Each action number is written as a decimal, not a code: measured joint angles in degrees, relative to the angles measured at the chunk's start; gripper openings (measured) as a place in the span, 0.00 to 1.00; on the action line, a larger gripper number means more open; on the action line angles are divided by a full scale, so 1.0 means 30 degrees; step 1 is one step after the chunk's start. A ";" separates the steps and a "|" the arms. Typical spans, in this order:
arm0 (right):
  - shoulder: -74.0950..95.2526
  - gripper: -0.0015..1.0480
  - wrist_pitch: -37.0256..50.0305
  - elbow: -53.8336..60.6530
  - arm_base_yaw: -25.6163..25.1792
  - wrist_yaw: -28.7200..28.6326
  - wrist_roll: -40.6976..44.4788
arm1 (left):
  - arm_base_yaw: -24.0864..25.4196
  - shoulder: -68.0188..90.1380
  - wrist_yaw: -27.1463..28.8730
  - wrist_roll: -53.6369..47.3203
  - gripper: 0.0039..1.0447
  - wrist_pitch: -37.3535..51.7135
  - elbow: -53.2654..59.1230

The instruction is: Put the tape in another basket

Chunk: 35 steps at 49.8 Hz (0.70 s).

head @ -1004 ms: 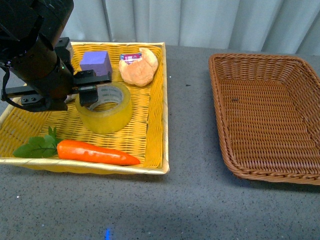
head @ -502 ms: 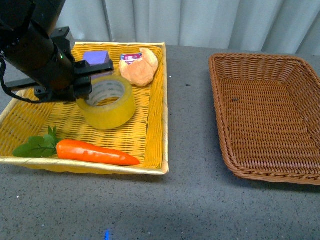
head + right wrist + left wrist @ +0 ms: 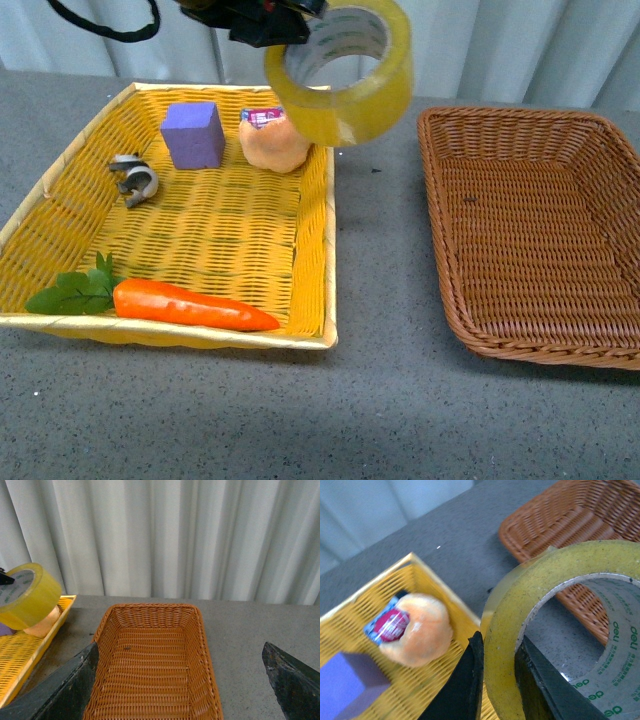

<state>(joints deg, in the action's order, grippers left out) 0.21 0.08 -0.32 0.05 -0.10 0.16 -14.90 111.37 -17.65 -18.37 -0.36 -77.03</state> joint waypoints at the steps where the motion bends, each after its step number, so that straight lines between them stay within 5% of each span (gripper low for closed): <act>1: 0.0000 0.91 0.0000 0.0000 0.0000 0.0000 0.0000 | -0.0189 0.0073 -0.0153 -0.0437 0.15 -0.0058 -0.0138; 17: 0.0000 0.91 0.0000 0.0000 0.0000 0.0000 0.0000 | -0.2718 0.1668 -0.1246 -0.6229 0.15 -0.1705 -0.2076; 35: 0.0000 0.91 0.0000 0.0000 0.0000 0.0000 0.0000 | -0.3038 0.2055 -0.1333 -0.7388 0.15 -0.1719 -0.2514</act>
<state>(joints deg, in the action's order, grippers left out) 0.21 0.08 -0.32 0.05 -0.10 0.16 -24.01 117.54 -21.65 -40.53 -5.52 -84.58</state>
